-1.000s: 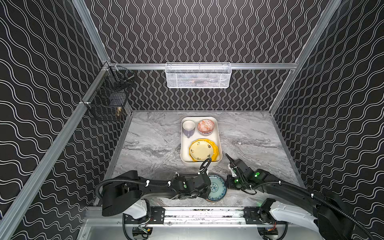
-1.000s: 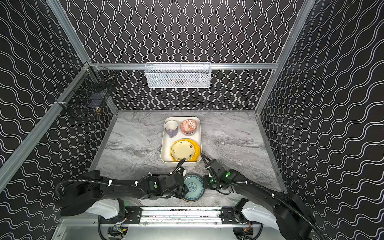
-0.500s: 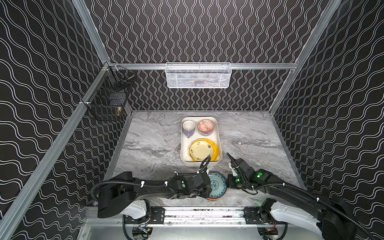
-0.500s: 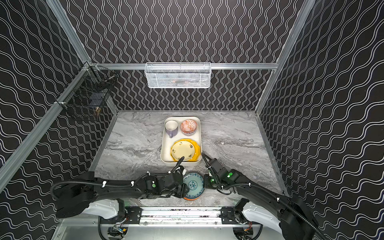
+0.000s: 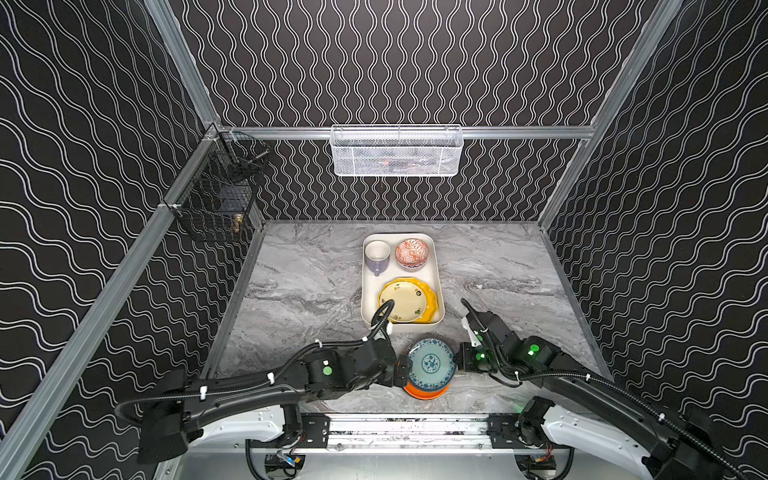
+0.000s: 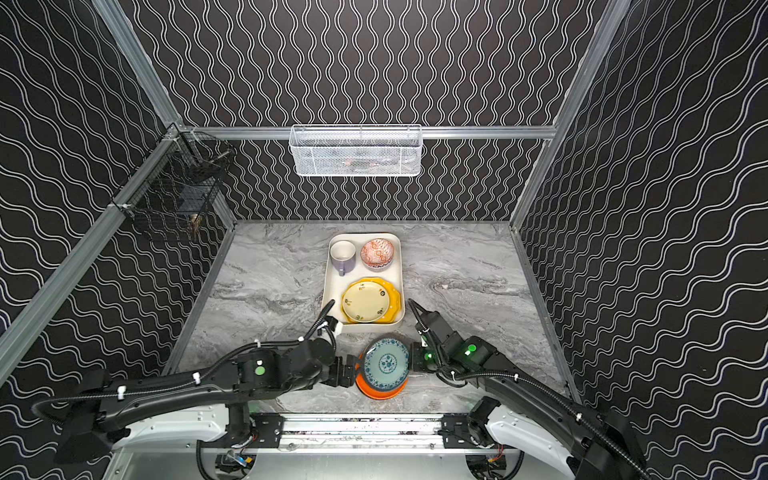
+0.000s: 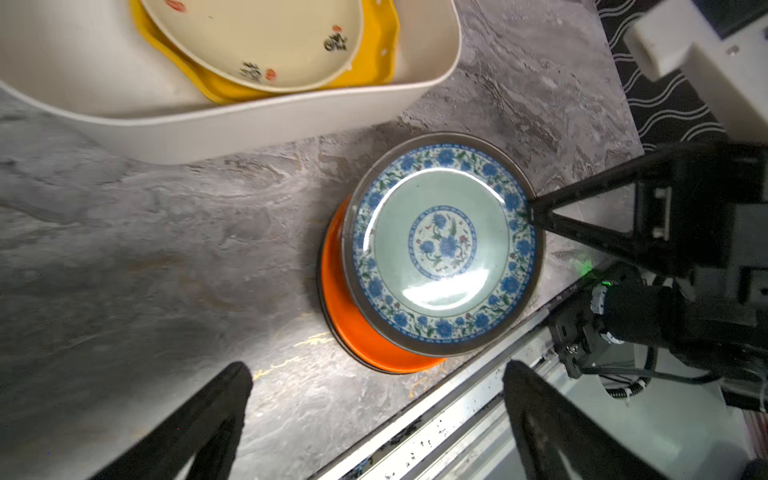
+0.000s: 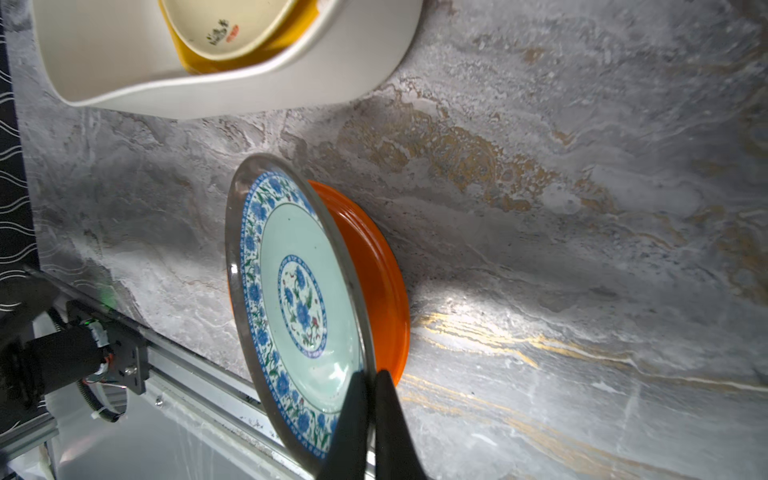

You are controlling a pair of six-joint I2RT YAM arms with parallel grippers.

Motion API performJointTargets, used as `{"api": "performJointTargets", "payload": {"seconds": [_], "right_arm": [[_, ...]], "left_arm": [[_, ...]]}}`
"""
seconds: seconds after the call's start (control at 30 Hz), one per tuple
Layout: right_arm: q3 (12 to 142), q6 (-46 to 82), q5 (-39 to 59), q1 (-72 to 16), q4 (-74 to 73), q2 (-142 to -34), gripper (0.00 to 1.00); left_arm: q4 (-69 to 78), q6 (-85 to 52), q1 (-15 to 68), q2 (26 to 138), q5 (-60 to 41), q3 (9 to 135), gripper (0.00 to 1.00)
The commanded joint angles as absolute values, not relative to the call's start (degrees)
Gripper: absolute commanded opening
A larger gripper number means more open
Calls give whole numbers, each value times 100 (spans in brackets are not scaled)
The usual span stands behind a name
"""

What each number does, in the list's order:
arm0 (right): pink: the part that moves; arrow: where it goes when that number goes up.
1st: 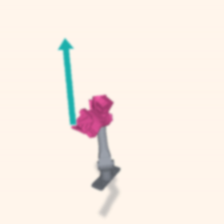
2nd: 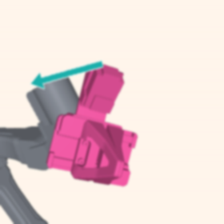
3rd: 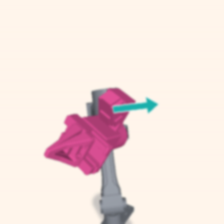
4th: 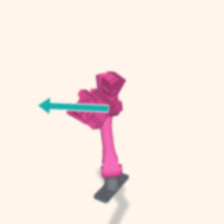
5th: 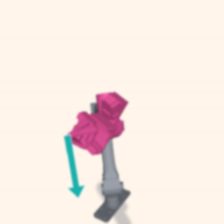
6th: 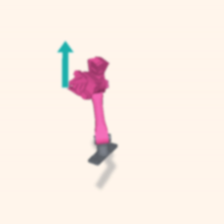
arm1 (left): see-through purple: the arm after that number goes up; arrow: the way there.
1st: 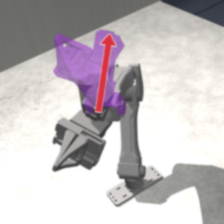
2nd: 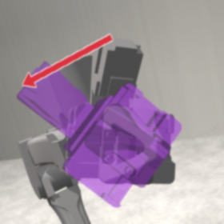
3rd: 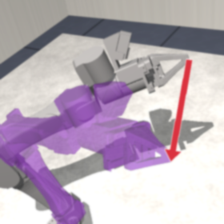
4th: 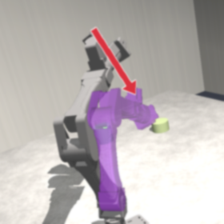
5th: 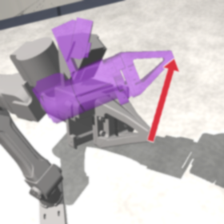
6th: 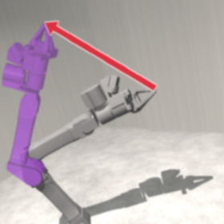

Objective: Place the mixed dishes into the plastic bin
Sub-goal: 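Lift the blue-floral plate off the orange plate with the right gripper while left releases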

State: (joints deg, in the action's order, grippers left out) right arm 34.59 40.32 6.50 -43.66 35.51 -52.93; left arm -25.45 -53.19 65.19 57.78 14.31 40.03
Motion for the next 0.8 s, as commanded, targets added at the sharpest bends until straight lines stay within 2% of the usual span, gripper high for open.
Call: {"api": "performJointTargets", "payload": {"seconds": [0.0,0.43,0.77], "right_arm": [[3593,4106,639,-4368,3673,-5230,0],[4228,3968,642,-4369,3915,-5310,0],[4968,3798,405,-4362,3890,-5802,0]], "left_arm": [[-3105,-5405,6436,5530,1774,4008,99],[-3685,-5338,6142,5056,1988,4225,99],[-3709,-4930,5511,5060,1548,4349,99]]}}
